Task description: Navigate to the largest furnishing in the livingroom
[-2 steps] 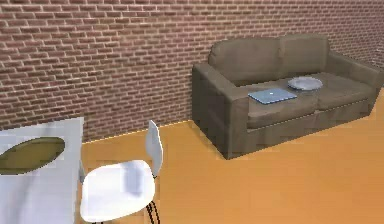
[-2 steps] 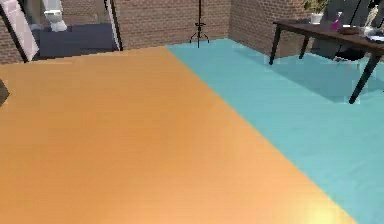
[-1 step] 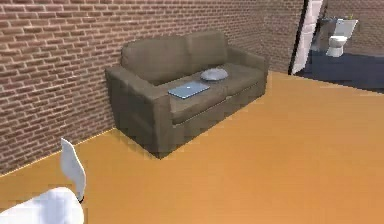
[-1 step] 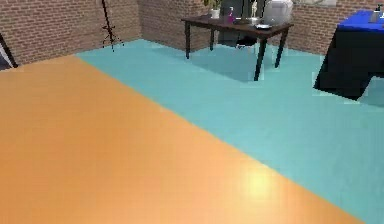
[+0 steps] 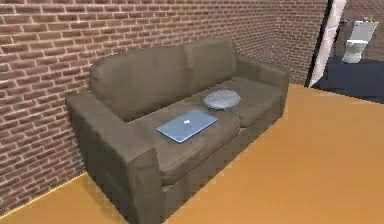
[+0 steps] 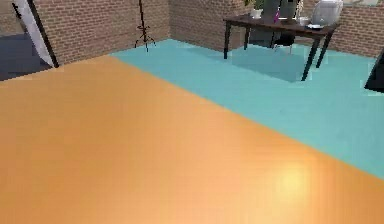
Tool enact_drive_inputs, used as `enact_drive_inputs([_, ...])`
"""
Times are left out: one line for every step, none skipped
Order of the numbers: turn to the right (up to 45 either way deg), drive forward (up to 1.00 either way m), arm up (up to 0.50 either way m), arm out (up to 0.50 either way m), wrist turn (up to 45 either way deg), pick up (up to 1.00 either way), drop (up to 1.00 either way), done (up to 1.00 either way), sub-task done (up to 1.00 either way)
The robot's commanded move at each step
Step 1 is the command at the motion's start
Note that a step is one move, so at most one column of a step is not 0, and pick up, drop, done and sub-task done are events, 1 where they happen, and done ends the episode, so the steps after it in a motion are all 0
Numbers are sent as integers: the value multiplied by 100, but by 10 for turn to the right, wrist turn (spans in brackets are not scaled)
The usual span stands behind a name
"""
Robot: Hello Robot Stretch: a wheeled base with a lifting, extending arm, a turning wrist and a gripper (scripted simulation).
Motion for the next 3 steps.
enact_drive_inputs([-450,0,0,0,0,0,0,0,0])
enact_drive_inputs([-210,0,0,0,0,0,0,0,0])
enact_drive_inputs([0,85,0,0,0,0,0,0,0])
